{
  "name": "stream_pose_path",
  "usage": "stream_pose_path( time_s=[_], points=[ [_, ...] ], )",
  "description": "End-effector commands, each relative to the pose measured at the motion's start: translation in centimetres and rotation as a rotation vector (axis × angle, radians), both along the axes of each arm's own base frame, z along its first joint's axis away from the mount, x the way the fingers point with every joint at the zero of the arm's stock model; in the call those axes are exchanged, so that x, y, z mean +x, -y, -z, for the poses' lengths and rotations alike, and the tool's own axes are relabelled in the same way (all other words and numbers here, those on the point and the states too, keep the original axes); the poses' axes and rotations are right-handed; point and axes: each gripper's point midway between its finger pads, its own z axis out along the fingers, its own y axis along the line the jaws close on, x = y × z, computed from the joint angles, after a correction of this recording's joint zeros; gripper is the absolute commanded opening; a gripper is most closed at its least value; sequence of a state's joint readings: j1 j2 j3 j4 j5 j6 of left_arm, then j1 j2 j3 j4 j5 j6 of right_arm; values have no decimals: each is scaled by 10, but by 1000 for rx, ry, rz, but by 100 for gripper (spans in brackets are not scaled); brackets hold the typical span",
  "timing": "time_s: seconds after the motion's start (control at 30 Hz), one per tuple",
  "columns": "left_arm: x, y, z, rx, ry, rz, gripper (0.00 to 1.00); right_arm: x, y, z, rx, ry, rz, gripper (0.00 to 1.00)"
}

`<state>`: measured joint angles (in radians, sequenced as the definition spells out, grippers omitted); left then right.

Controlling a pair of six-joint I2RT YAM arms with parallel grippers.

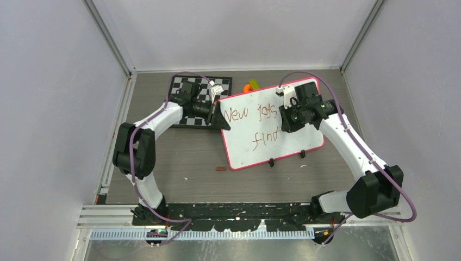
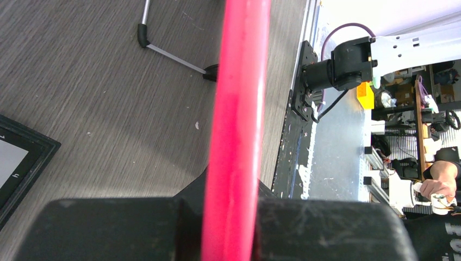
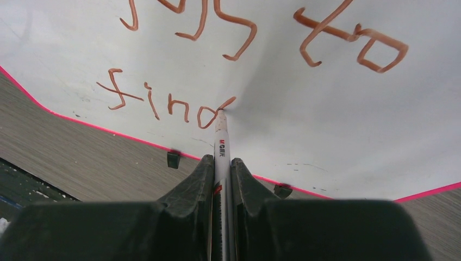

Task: Write a sentence on the whiteboard

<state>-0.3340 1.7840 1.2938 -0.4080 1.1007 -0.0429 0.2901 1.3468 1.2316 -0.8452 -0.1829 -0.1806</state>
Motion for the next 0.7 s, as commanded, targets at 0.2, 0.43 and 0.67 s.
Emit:
stream_pose_path(
  time_s=[0.2, 0.43, 0.67],
  points=[
    [19, -4, 9, 73, 32, -69, 0, -2, 1, 6, 12, 24, 6, 0],
    [18, -4, 10, 75, 30, -69, 0, -7, 5, 13, -5, 9, 4, 0],
    [19, -4, 10, 75, 32, -70, 0, -11, 7, 13, -23, -6, -13, 0]
  ],
)
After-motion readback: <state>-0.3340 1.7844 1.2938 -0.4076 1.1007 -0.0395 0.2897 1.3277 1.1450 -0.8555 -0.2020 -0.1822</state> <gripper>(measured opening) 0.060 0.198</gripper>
